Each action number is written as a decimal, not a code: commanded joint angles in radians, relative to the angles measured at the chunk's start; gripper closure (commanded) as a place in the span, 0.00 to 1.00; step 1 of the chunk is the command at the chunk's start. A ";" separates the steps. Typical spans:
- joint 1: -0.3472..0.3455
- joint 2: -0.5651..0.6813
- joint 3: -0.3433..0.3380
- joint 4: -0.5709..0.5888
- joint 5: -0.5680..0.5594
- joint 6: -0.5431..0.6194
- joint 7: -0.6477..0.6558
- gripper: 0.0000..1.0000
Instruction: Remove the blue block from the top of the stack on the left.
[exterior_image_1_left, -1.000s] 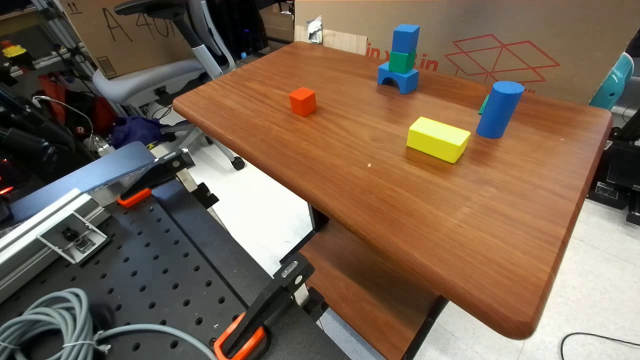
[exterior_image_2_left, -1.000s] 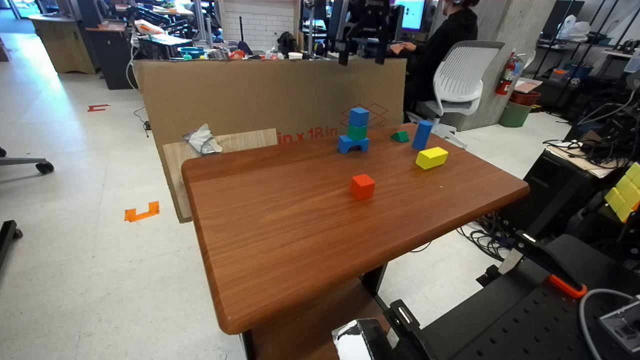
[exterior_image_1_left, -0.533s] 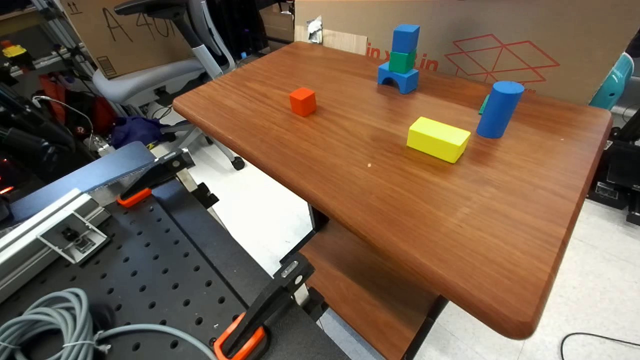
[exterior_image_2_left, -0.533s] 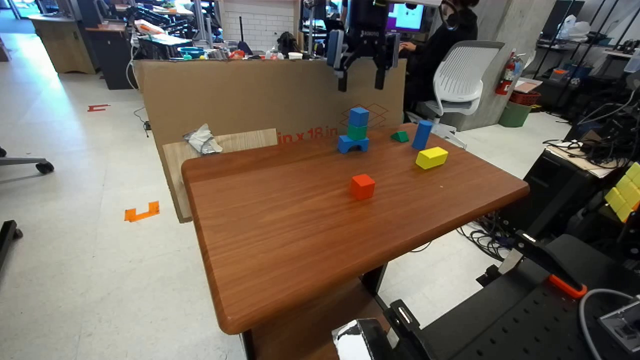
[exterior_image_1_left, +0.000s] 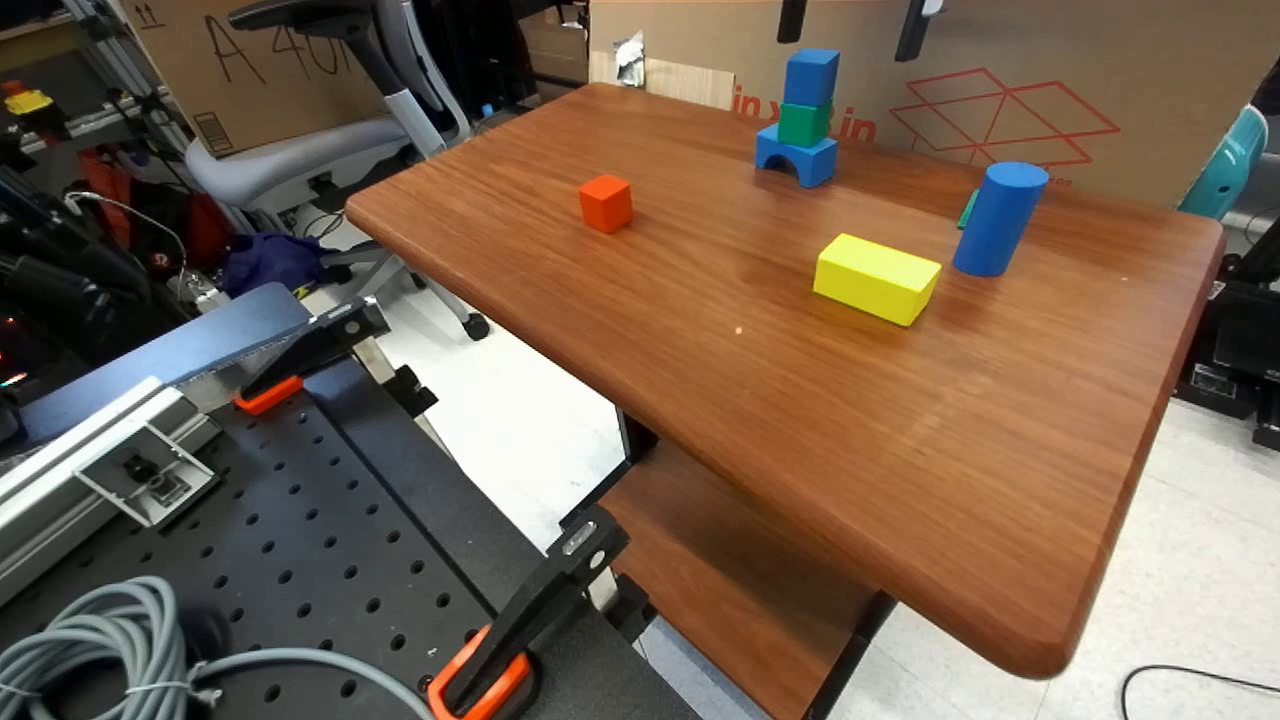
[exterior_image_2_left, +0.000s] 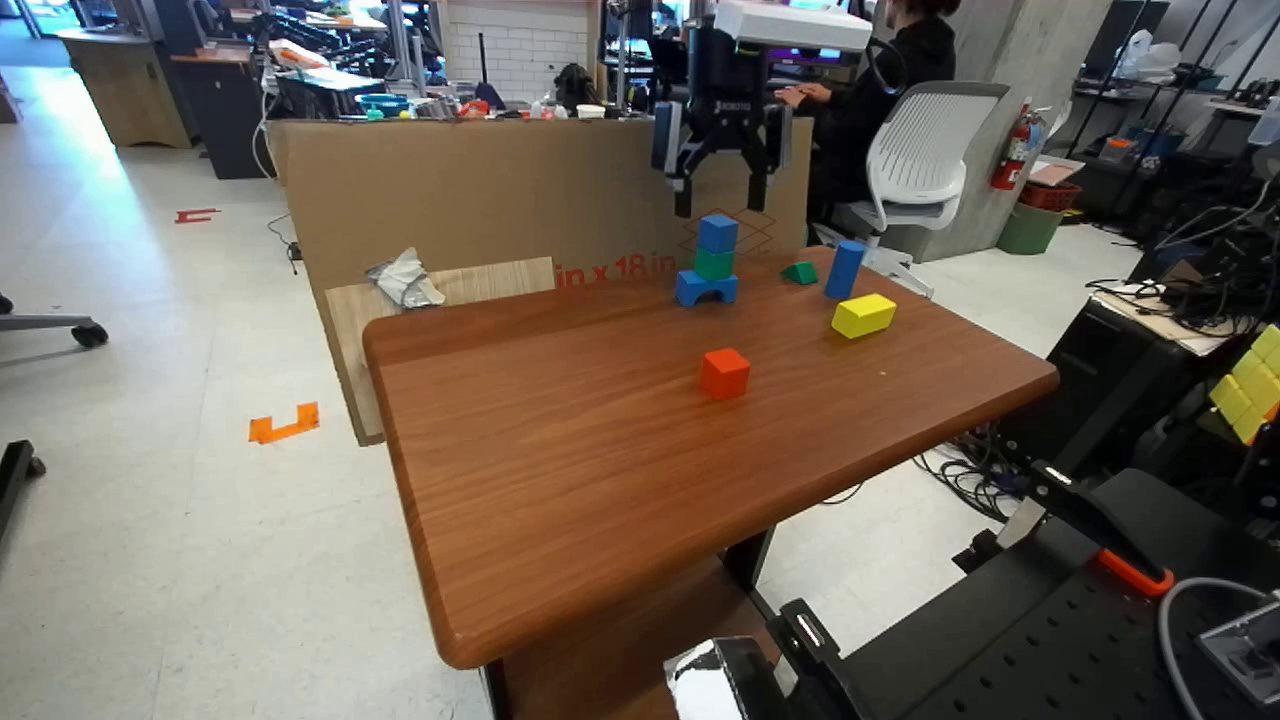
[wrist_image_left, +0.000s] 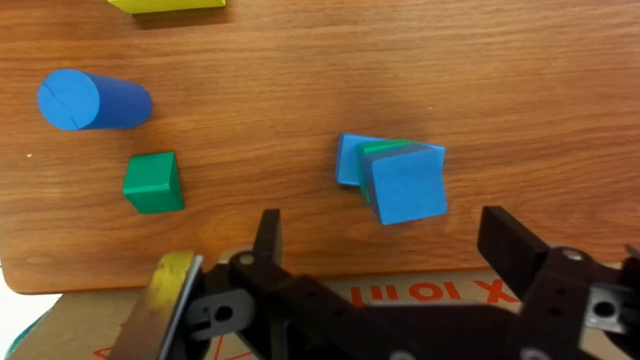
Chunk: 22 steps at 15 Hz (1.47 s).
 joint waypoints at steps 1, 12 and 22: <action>0.010 0.013 -0.010 0.019 -0.004 -0.028 0.004 0.00; 0.024 -0.033 -0.013 -0.086 -0.032 0.033 -0.002 0.00; 0.044 -0.127 -0.010 -0.219 -0.059 0.142 -0.004 0.82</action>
